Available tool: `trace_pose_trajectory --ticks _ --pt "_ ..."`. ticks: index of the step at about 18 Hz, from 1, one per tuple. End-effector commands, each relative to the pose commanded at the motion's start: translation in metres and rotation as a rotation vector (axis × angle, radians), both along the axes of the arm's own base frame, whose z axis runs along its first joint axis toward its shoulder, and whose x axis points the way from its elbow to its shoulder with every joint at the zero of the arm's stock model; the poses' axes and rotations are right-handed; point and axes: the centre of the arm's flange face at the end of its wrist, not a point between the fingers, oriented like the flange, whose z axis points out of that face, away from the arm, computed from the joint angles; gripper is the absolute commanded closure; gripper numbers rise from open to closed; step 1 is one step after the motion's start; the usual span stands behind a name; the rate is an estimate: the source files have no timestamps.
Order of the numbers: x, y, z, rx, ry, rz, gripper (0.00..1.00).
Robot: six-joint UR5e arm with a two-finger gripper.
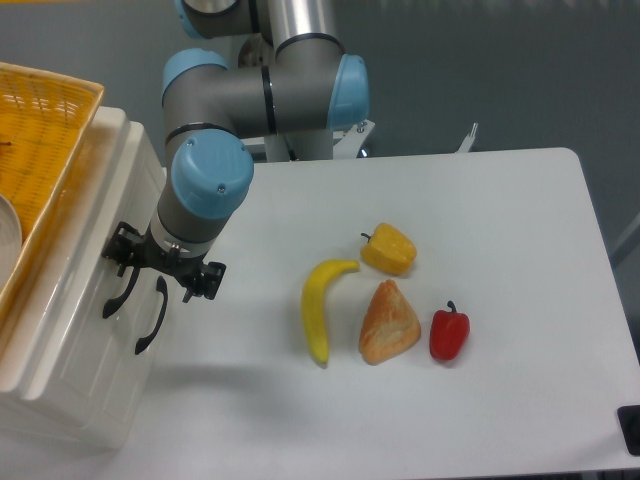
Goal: Slide open the top white drawer
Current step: 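Lower the gripper onto the upper drawer's black handle and close on it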
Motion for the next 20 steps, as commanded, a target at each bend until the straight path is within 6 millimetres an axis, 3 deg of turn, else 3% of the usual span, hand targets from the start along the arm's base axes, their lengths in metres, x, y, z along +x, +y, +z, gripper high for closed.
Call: trace_pose_trajectory --ticks 14,20 --pt "-0.002 0.003 -0.004 0.010 0.008 -0.007 0.07" --pt "0.011 0.008 -0.002 0.013 0.026 -0.034 0.15"
